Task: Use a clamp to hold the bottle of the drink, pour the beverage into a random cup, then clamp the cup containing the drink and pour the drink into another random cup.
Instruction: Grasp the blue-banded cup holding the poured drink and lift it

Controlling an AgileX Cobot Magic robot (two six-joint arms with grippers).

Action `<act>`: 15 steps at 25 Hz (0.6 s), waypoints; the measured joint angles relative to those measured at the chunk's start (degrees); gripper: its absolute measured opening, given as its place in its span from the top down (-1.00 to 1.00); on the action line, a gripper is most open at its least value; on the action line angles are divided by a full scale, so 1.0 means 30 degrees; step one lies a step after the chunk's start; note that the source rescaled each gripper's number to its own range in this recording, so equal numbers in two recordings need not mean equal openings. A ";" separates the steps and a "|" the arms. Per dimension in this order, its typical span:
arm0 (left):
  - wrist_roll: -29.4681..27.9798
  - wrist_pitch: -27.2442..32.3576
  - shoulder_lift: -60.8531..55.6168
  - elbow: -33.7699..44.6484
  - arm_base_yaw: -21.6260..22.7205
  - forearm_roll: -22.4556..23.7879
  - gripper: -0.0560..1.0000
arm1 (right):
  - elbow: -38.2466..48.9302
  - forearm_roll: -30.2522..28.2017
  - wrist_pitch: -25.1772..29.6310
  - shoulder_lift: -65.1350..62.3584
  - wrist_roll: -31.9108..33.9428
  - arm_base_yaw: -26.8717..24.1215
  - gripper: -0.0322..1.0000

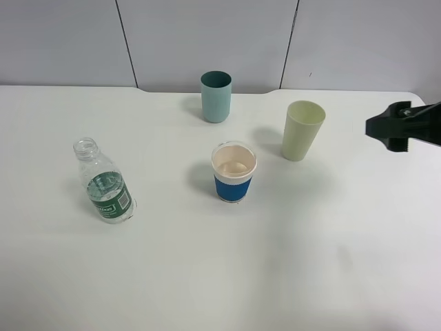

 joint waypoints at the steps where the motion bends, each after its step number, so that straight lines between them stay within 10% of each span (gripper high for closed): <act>1: 0.0000 0.0000 0.0000 0.0000 0.0000 0.0000 -1.00 | 0.0000 -0.0052 -0.0456 0.0316 0.0000 0.0666 -1.00; 15: 0.0000 0.0018 0.0000 0.0000 0.0000 0.0000 -1.00 | 0.0000 -0.2883 -0.4706 0.3680 -0.0098 0.7351 -1.00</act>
